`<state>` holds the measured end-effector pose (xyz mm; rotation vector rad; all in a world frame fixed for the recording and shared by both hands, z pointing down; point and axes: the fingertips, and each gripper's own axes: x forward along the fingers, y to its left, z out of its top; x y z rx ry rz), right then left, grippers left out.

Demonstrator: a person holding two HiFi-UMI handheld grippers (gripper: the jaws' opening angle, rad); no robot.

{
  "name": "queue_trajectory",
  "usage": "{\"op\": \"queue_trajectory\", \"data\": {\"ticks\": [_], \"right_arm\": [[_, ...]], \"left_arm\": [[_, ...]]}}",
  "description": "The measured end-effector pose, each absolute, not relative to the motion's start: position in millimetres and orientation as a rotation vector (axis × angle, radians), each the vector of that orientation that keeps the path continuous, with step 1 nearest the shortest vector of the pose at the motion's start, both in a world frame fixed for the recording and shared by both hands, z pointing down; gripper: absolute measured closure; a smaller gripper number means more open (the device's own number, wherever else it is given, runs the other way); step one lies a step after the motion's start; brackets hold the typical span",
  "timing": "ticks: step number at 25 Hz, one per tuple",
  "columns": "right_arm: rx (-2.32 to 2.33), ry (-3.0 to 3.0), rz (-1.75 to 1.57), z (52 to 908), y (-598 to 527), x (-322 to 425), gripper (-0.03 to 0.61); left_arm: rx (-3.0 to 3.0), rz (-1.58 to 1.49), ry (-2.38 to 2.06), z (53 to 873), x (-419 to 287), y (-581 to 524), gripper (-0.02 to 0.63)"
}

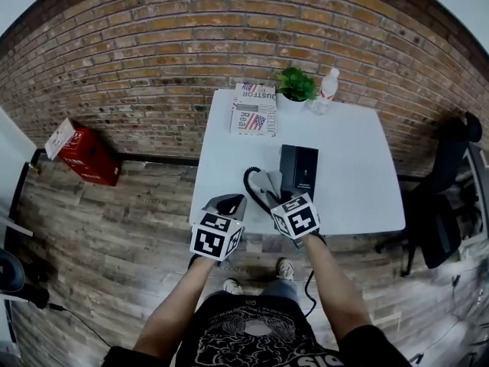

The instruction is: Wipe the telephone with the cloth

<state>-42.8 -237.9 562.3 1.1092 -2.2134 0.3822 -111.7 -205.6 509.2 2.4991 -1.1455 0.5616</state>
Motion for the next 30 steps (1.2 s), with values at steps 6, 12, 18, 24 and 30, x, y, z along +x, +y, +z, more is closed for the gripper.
{"op": "queue_trajectory", "data": {"ticks": [6,12,18,24,30], "right_arm": [[1.191,-2.265,0.338,521,-260,-30,0.569],[1.284,-2.293,0.299,484,-284,-8,0.569],[1.367,-2.275,0.250,456,-309,21,0.569],[1.418,-2.203,0.215,451,-336,49,0.569],[1.405,-2.095,0.264,476,-359,67,0.569]], "left_arm": [[2.516,0.554,-1.126,506,-102,-216,0.607],[2.536,0.556,-1.103,504,-95,-227,0.607],[2.547,0.560,-1.082,504,-90,-240,0.607],[2.556,0.562,-1.068,504,-89,-255,0.607],[2.545,0.573,-1.067,509,-94,-272,0.607]]}}
